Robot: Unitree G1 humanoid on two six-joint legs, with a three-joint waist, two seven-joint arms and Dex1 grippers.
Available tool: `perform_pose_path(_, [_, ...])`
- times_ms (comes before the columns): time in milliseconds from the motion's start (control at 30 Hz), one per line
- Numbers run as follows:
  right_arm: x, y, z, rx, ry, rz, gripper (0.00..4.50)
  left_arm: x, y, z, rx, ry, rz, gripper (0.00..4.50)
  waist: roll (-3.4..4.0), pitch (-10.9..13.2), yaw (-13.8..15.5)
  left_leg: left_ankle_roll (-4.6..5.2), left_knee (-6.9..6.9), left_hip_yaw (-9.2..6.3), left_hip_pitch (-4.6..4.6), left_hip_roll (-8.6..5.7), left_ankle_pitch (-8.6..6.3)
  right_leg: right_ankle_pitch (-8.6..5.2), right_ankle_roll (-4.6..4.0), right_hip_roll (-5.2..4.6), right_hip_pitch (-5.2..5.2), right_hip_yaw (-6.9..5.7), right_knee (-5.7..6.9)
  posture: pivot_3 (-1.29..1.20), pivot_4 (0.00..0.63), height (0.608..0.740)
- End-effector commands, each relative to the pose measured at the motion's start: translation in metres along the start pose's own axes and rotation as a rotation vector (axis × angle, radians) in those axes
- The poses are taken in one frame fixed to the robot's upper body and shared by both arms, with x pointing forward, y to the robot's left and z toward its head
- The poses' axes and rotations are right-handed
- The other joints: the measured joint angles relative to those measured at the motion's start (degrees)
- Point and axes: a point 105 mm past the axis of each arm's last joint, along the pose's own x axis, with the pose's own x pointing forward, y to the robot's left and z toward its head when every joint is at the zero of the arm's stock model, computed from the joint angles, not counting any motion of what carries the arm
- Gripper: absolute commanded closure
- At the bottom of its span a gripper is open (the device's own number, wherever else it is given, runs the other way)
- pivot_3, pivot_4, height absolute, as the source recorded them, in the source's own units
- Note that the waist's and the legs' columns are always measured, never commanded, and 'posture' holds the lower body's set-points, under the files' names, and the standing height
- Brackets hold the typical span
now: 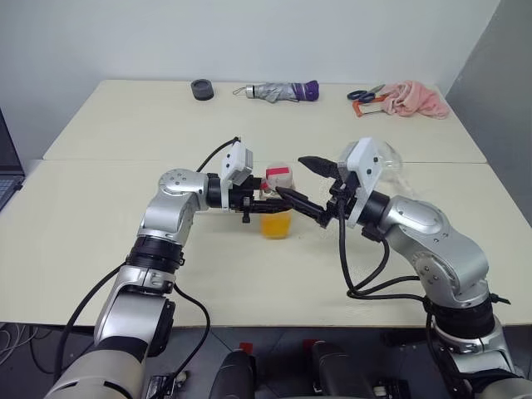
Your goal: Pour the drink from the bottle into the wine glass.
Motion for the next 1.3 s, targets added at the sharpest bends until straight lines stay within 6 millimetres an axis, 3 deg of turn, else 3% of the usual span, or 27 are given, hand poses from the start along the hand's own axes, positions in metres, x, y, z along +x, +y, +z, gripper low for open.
perform_pose_path(33, [-0.007,0.005,0.016,-0.012,-0.045,0.036,0.64,-0.001,0.001,0.019,0.06,-0.043,-0.002,2.76,0.0,0.0,0.0,0.0,0.0,0.0,0.0,0.0,0.0,0.0,0.0,0.0,0.0,0.0,0.0,0.0,0.15,0.74])
perform_pose_path(367, [-0.021,0.002,0.011,0.025,-0.012,0.082,0.64,0.0,-0.001,0.02,0.043,-0.054,-0.023,2.76,0.0,0.0,0.03,0.0,0.0,0.0,-0.01,-0.01,0.0,0.0,0.0,0.0,0.0,0.0,0.0,0.0,0.15,0.74])
perform_pose_path(500, [-0.025,-0.001,0.01,0.038,-0.005,0.087,0.0,0.002,-0.001,0.022,0.034,-0.068,-0.026,2.76,0.0,0.0,0.03,0.0,0.0,0.0,0.0,0.0,0.0,0.0,0.0,0.01,0.0,0.0,0.0,0.0,0.15,0.74])
perform_pose_path(1300, [-0.019,-0.004,0.012,0.128,-0.02,0.207,0.0,0.007,-0.011,0.026,0.009,-0.096,-0.076,2.76,0.0,0.0,0.05,0.0,0.0,0.01,0.0,0.0,0.0,0.0,0.0,0.01,0.0,0.0,0.0,0.0,0.15,0.74])
